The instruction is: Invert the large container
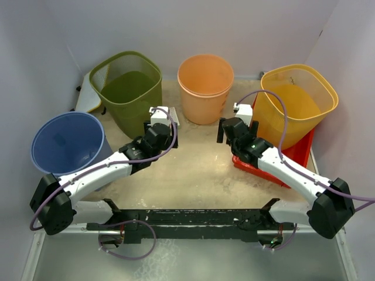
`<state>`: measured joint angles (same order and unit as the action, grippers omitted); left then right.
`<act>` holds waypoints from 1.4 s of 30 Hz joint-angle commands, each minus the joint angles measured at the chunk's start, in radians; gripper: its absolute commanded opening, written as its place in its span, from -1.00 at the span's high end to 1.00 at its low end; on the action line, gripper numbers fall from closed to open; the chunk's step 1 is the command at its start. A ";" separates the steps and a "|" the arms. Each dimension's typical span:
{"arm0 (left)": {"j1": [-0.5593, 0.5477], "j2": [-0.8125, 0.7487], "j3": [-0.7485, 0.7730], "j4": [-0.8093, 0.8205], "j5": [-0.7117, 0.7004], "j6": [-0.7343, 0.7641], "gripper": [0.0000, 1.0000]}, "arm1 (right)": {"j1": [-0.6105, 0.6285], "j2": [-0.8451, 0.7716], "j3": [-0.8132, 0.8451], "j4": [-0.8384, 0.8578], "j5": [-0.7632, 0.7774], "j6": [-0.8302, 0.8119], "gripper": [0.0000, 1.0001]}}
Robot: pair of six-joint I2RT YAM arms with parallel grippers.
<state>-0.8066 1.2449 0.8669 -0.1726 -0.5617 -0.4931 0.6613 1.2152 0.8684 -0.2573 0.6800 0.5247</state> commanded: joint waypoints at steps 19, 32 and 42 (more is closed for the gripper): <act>-0.023 -0.197 -0.064 0.013 0.005 -0.035 -0.49 | 0.006 0.457 0.871 -0.092 -0.460 -0.540 -1.00; -0.023 -0.174 -0.060 -0.006 -0.003 -0.030 -0.49 | 0.004 0.589 0.966 -0.217 -0.692 -0.461 -1.00; -0.023 -0.127 -0.042 0.011 0.005 -0.011 -0.49 | 0.006 0.344 0.572 -0.143 -0.847 -0.322 -0.99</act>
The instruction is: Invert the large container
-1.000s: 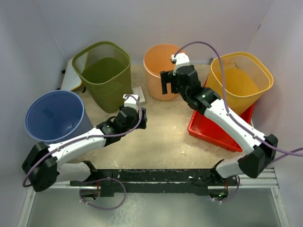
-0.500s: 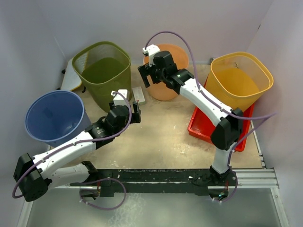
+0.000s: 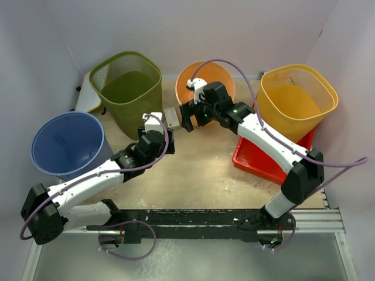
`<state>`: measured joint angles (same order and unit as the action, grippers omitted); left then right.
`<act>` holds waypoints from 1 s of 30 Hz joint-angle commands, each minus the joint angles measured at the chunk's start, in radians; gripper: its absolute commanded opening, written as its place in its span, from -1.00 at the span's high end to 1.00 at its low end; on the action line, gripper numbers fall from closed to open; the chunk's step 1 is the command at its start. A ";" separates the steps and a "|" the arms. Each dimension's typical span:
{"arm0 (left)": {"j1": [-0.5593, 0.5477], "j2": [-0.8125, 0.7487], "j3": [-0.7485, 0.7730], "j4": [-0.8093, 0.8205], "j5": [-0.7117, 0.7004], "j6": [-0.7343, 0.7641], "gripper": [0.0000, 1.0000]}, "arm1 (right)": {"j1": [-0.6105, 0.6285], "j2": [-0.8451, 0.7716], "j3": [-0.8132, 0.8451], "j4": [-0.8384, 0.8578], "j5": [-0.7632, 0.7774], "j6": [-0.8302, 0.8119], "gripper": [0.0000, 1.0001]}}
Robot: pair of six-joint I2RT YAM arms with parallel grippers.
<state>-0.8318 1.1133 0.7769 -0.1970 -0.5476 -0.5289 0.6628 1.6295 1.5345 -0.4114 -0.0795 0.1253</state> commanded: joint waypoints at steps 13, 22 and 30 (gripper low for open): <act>0.002 -0.013 0.073 0.034 -0.021 0.058 -0.49 | 0.005 -0.306 -0.390 -0.012 0.005 0.140 -1.00; 0.002 0.003 0.091 0.029 -0.019 0.060 -0.47 | 0.006 -0.453 -0.495 -0.084 0.094 0.172 -1.00; 0.010 0.033 0.157 0.024 -0.017 0.069 -0.47 | 0.005 -0.572 -0.492 -0.178 -0.030 0.151 -1.00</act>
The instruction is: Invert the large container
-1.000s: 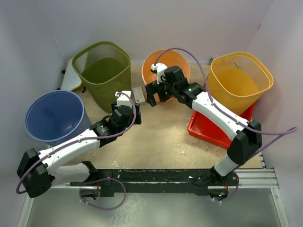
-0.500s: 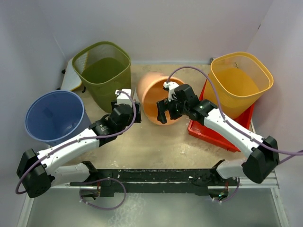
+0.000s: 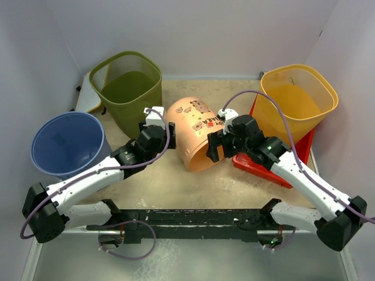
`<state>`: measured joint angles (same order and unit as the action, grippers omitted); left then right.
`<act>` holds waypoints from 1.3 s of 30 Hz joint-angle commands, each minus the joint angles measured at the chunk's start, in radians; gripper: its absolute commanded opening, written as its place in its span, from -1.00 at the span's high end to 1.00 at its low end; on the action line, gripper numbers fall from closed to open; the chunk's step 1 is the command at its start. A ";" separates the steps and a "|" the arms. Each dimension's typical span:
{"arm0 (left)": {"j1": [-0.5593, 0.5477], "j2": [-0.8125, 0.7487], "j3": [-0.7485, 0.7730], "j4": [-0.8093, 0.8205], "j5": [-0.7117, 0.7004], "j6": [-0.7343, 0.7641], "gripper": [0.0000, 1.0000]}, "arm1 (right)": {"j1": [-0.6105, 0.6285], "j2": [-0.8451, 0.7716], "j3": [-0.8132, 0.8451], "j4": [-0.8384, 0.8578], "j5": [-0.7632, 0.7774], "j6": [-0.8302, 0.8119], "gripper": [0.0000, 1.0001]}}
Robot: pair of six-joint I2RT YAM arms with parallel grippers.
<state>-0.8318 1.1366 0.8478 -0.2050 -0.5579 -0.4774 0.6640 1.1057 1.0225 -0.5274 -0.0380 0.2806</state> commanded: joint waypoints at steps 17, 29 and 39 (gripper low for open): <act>0.172 0.045 0.136 0.097 0.310 -0.044 -0.47 | 0.002 -0.185 -0.299 0.641 -0.172 0.638 -1.00; 0.169 0.010 0.060 0.099 0.435 -0.078 -0.46 | -0.063 -0.069 -0.255 0.752 -0.154 0.648 -1.00; 0.147 0.043 0.021 0.151 0.486 -0.110 -0.45 | -0.195 -0.200 -0.275 0.551 -0.152 0.598 -1.00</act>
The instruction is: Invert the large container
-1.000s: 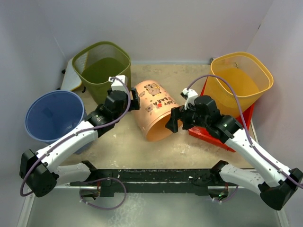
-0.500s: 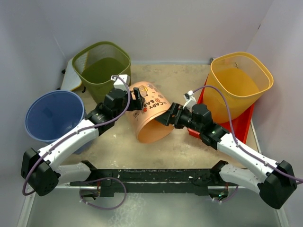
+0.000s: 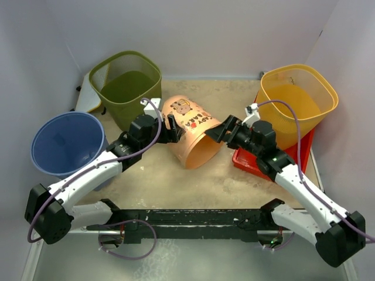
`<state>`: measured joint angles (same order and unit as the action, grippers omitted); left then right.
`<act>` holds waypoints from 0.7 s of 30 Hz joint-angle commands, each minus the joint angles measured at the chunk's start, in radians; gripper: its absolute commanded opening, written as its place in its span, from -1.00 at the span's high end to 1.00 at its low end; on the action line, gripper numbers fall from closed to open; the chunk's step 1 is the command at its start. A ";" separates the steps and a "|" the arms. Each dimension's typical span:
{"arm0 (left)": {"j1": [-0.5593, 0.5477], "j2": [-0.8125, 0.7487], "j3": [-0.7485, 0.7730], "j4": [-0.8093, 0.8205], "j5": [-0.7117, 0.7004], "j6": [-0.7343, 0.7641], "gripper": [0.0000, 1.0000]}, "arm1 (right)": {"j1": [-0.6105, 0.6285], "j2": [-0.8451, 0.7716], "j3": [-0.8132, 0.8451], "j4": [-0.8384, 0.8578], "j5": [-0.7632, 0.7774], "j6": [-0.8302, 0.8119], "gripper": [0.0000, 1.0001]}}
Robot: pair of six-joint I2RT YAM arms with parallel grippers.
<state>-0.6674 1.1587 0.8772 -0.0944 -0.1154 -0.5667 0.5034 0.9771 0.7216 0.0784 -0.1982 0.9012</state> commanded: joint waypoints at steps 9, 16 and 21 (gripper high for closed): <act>-0.073 0.078 0.003 0.086 0.043 -0.047 -0.44 | -0.035 0.047 -0.128 0.380 -0.127 0.253 -0.90; -0.008 0.031 0.071 -0.073 -0.059 0.015 -0.47 | -0.031 0.156 -0.091 0.495 -0.110 0.259 -0.50; 0.033 0.009 0.093 -0.108 -0.089 0.043 -0.47 | -0.030 0.217 -0.070 0.453 0.014 0.221 0.10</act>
<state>-0.6544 1.2125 0.9115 -0.1810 -0.1535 -0.5636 0.4698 1.1522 0.6060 0.4816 -0.2745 1.1252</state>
